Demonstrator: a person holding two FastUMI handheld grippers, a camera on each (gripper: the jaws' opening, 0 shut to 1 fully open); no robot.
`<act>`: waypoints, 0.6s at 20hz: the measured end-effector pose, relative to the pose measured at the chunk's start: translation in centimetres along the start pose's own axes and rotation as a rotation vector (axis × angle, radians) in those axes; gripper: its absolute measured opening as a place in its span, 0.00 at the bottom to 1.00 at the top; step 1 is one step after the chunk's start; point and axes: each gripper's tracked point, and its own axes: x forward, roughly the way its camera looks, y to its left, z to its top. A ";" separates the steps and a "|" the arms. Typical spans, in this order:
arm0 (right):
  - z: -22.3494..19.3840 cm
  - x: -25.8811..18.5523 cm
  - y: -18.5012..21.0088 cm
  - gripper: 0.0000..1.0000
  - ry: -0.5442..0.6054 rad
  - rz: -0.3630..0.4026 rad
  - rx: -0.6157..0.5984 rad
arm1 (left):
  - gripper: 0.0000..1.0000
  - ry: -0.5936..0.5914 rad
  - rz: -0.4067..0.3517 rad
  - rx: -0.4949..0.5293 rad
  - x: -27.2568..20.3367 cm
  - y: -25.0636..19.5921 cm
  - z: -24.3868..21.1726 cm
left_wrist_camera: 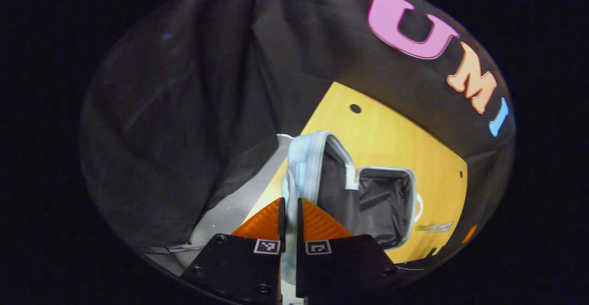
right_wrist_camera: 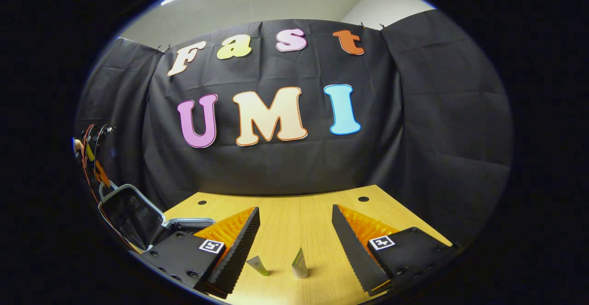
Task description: First open the suitcase, pack the skin care products into it, and then close the suitcase.
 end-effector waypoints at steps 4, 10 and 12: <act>-0.4 -0.6 0.1 0.94 0.021 -0.007 0.013 | 0.06 0.028 0.072 -0.012 4.3 4.7 -2.0; -0.8 -0.6 -1.4 0.98 0.047 -0.048 -0.031 | 0.07 0.076 0.108 0.013 10.8 7.8 -5.2; -0.8 -0.4 -1.8 0.98 0.046 -0.056 -0.050 | 0.09 0.091 0.103 0.013 11.4 7.9 -5.6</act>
